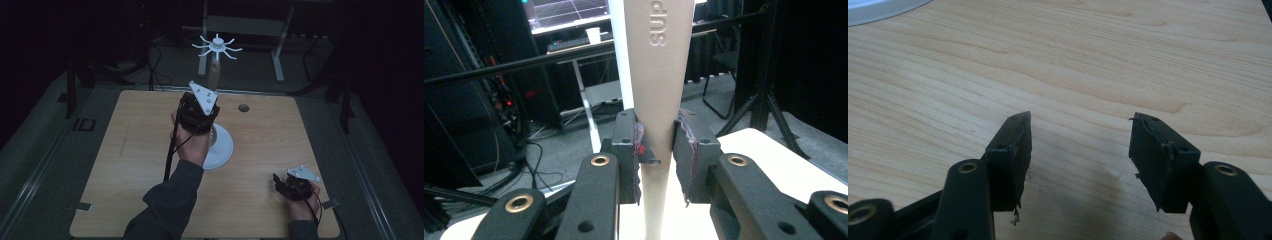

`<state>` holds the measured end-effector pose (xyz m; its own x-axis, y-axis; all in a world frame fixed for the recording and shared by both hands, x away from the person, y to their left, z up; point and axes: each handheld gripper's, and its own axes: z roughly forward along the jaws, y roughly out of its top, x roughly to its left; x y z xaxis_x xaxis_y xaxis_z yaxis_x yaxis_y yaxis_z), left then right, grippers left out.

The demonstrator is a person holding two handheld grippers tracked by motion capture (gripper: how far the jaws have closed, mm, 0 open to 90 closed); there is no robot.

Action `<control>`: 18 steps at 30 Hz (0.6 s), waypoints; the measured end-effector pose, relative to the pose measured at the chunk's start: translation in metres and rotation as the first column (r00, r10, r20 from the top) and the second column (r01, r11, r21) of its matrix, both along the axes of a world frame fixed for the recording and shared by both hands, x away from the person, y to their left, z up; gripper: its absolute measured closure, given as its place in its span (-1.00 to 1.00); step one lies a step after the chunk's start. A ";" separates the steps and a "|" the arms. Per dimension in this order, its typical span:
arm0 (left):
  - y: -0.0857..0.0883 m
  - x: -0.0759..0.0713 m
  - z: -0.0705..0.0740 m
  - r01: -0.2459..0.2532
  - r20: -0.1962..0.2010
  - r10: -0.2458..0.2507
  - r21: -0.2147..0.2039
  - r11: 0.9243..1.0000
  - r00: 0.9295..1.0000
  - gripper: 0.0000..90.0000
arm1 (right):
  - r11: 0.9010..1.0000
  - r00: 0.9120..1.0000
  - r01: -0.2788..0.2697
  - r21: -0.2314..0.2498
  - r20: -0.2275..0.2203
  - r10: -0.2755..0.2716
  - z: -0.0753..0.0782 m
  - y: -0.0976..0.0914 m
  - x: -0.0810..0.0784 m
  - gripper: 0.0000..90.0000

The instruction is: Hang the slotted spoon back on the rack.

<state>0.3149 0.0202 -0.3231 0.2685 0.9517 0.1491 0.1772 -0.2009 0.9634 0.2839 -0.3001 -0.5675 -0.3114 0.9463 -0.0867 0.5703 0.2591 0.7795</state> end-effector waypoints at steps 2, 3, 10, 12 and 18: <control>-0.001 0.001 0.001 -0.009 0.001 0.009 0.008 1.000 1.000 0.62 | 1.000 1.000 -0.001 -0.001 0.000 0.001 0.000 0.000 0.000 -0.07; -0.002 0.002 0.001 -0.012 0.001 0.012 0.013 1.000 1.000 0.62 | 1.000 1.000 -0.001 -0.001 0.000 0.001 0.000 0.000 0.000 -0.07; -0.003 0.004 0.002 -0.032 0.001 0.032 0.027 0.999 0.999 0.62 | 1.000 1.000 -0.002 -0.001 -0.001 0.002 0.000 0.000 0.001 -0.07; -0.004 0.006 0.001 -0.035 0.001 0.035 0.034 0.999 0.999 0.62 | 1.000 1.000 -0.002 0.000 -0.001 0.002 0.000 0.000 0.001 -0.07; -0.006 0.007 0.002 -0.045 0.003 0.045 0.037 0.998 0.999 0.62 | 1.000 1.000 -0.001 0.000 -0.001 0.001 0.000 -0.001 0.000 -0.07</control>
